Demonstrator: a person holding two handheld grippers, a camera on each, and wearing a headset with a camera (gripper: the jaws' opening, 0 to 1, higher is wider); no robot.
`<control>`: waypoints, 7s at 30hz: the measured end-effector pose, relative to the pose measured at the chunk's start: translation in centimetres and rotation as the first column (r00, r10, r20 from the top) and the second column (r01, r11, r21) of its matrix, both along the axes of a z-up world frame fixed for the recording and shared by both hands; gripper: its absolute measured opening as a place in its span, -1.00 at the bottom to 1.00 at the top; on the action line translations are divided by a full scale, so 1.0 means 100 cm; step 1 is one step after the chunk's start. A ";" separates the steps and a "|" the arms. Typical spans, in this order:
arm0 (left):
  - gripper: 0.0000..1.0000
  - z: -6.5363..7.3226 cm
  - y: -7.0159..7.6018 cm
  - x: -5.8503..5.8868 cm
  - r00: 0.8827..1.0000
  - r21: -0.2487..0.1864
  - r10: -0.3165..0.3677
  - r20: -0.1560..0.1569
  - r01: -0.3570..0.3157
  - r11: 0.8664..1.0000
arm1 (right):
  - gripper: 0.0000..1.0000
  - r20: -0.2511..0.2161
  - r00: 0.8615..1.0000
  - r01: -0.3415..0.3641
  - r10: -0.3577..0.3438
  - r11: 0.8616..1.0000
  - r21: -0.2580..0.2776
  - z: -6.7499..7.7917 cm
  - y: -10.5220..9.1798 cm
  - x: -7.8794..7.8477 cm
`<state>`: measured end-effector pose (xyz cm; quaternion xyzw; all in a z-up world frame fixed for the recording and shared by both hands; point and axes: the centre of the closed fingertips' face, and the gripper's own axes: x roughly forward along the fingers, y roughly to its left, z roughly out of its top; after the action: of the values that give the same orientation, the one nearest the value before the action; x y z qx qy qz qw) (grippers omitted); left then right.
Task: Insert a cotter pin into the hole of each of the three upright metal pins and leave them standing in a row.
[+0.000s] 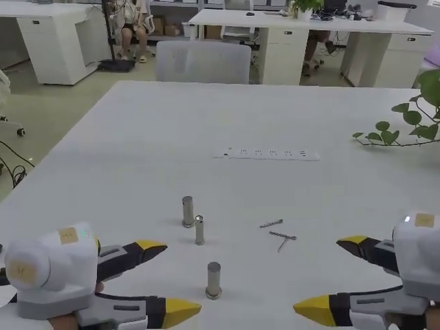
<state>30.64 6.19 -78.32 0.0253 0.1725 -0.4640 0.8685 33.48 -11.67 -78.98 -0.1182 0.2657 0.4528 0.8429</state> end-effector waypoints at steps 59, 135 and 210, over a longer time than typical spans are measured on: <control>0.40 0.013 0.043 -0.015 0.991 0.008 0.132 -0.003 -0.132 0.991 | -0.63 -0.056 0.906 -0.408 0.419 0.835 -0.368 -0.058 0.023 0.143; 0.34 0.024 0.031 -0.012 0.994 -0.006 0.103 0.026 -0.103 0.995 | -0.97 -0.159 0.793 -0.570 0.588 0.625 -0.534 -0.037 0.015 0.109; -0.74 0.043 -0.082 -0.027 0.978 0.044 -0.205 0.046 0.203 0.978 | -0.97 -0.170 0.616 -0.720 0.769 0.462 -0.518 0.034 0.095 -0.056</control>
<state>27.91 -2.03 -74.05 0.0717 0.1560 -0.5464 0.8198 27.85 -2.13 -75.55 -0.4736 0.2655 0.6741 0.5008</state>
